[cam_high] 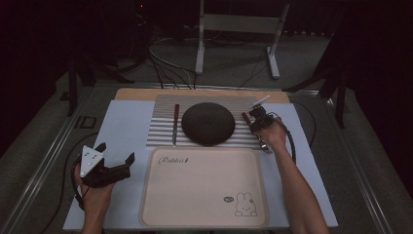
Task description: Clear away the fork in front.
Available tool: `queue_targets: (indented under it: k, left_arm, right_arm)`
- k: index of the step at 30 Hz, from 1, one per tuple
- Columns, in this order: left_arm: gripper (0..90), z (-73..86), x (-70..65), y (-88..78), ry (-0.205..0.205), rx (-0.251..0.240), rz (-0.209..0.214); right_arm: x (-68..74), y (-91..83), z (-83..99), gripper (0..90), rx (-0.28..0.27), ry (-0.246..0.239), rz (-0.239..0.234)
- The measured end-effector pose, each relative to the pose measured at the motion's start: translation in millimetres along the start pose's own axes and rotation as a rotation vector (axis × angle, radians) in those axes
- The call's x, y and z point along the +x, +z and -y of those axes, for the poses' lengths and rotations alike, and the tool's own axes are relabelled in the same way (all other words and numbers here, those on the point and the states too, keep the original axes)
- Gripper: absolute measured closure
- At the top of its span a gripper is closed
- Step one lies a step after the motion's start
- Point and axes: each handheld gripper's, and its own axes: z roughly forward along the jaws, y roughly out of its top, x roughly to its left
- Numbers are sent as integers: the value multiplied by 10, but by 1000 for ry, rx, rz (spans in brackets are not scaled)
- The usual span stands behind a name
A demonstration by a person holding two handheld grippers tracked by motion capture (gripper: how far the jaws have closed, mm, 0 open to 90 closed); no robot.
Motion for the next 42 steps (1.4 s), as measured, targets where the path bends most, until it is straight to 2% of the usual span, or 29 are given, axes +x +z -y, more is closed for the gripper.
queue_targets:
  k: [18, 26, 32, 42]
  left_arm:
    - [0, 9, -24, 38, 14, 17, 1]
    - [0, 10, -31, 48, 17, 19, 1]
    - [0, 9, -32, 48, 17, 19, 0]
    - [0, 9, -33, 51, 16, 18, -1]
  right_arm:
    - [113, -458, 230, 778, -276, -24, -14]
    - [99, -683, 326, 778, -382, -27, -9]
    - [111, -795, 374, 778, -433, -33, -4]
    - [125, -855, 426, 778, -466, -38, -5]
